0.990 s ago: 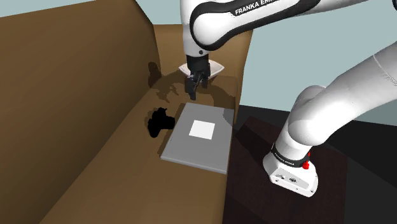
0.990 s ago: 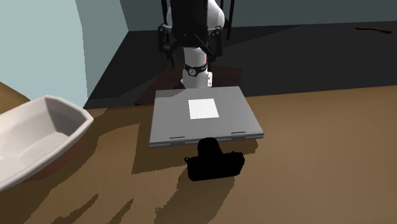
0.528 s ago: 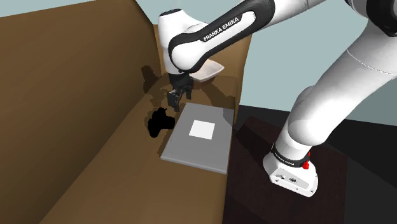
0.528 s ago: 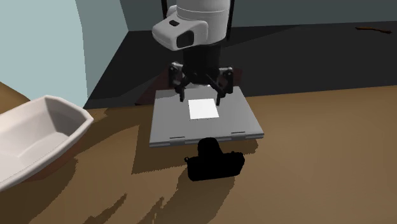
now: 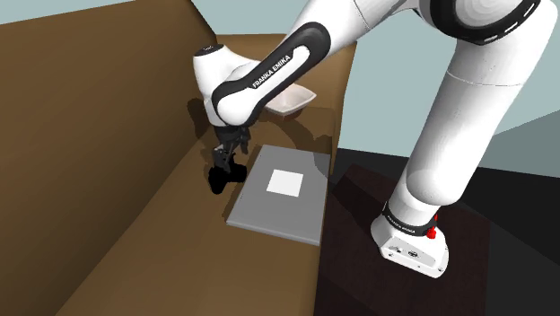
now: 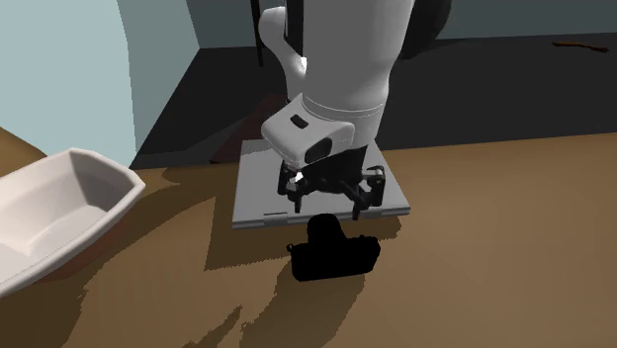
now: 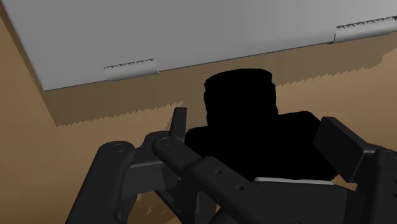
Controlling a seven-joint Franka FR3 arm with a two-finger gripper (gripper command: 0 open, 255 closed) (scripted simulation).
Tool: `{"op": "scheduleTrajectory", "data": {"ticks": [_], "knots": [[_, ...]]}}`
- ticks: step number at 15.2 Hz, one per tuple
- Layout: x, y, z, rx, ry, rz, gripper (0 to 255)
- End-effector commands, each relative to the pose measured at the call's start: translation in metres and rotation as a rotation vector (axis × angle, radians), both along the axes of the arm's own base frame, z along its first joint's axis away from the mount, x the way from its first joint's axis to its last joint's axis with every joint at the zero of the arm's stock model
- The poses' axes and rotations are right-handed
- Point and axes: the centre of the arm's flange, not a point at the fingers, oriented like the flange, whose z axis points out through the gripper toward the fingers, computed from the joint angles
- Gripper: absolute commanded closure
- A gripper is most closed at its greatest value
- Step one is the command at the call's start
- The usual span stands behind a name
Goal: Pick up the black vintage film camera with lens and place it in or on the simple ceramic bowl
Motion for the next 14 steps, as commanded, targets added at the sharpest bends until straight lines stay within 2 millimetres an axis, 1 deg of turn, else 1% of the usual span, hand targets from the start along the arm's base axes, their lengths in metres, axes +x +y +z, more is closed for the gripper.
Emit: {"op": "scheduleTrajectory", "data": {"ticks": [1,5,6,14], "knots": [[0.002,0.003,-0.011,0.000,-0.001,0.001,0],[0.002,0.002,-0.032,0.000,-0.001,0.001,0],[0.002,0.002,-0.040,0.000,-0.001,0.001,0],[0.002,0.002,-0.040,0.000,-0.001,0.001,0]]}}
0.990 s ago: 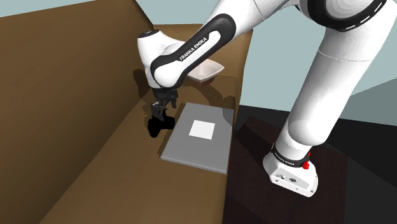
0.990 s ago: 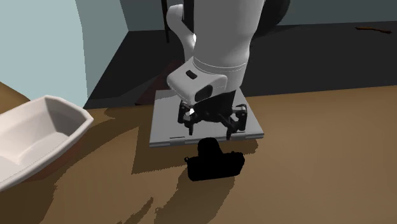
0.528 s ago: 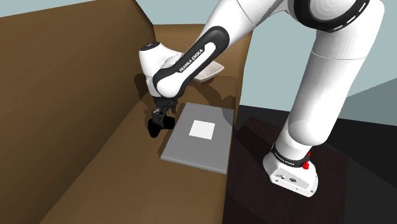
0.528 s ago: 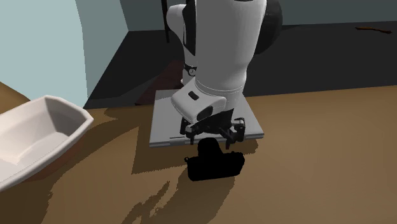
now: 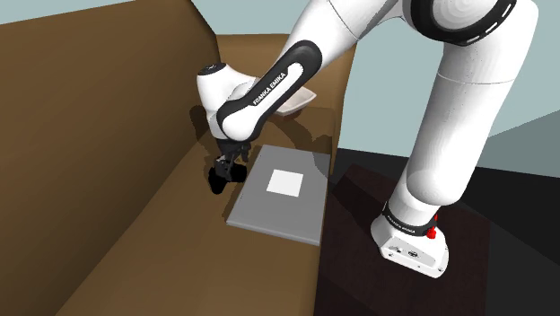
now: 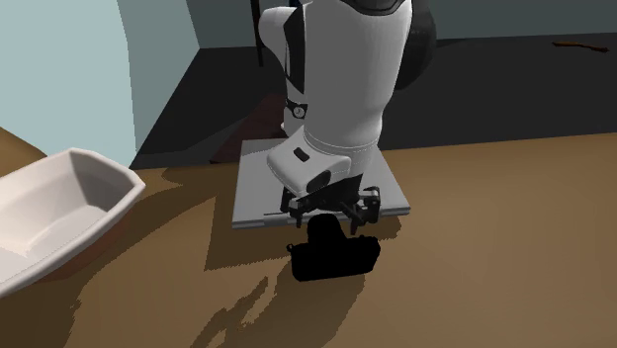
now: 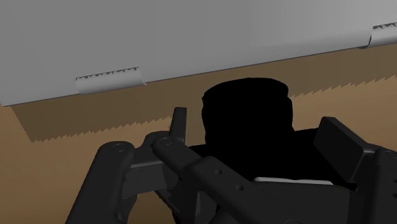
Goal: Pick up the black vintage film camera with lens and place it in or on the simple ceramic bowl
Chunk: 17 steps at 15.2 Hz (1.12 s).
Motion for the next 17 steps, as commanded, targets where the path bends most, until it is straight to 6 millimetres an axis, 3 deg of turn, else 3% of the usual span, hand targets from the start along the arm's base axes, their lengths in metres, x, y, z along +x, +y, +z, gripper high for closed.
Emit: {"op": "scheduleTrajectory", "data": {"ticks": [1,10,17], "knots": [[0.000,0.000,0.000,0.000,0.000,0.000,255],[0.000,0.000,0.000,0.000,0.000,0.000,255],[0.000,0.000,0.037,0.000,0.000,0.000,255]]}}
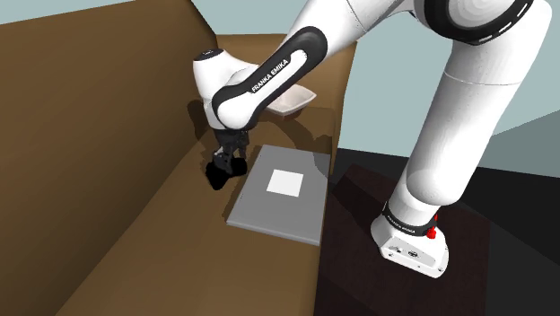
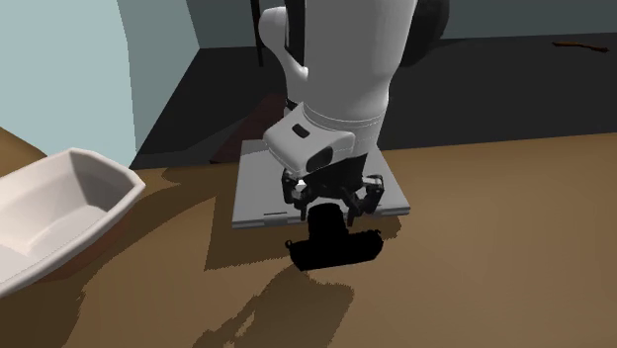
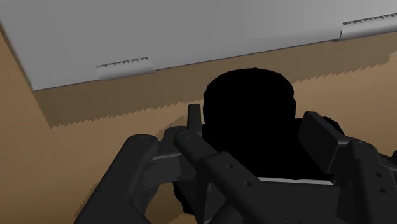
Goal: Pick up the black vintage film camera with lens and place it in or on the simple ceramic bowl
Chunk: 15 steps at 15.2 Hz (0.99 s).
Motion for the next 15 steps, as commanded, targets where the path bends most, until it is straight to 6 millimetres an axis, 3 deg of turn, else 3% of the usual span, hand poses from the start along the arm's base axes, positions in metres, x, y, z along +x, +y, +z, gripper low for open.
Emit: {"op": "scheduleTrajectory", "data": {"ticks": [1,15], "knots": [[-0.001,0.000,0.011,0.000,0.000,0.000,255],[-0.001,0.000,0.085,0.000,0.000,0.000,255]]}}
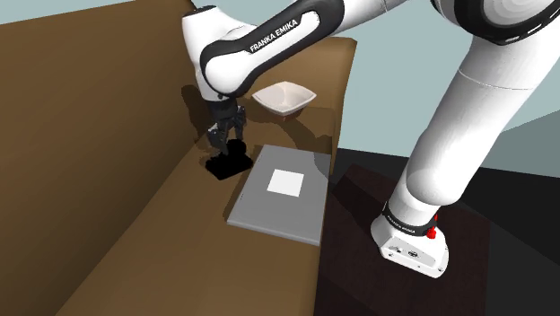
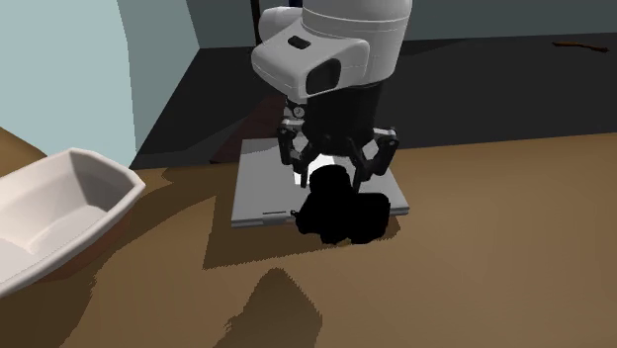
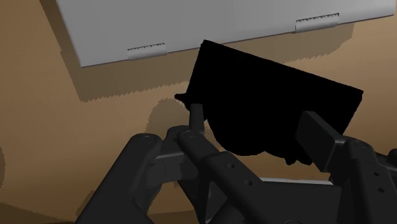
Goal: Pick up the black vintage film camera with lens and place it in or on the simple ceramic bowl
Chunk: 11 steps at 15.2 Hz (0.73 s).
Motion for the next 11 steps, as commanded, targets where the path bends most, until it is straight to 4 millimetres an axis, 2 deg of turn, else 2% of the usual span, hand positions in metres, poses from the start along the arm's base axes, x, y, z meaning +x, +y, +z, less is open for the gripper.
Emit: {"op": "scheduleTrajectory", "data": {"ticks": [1,11], "knots": [[0.001,0.000,0.010,0.000,0.000,0.000,255],[0.001,0.000,0.063,0.000,0.000,0.000,255]]}}
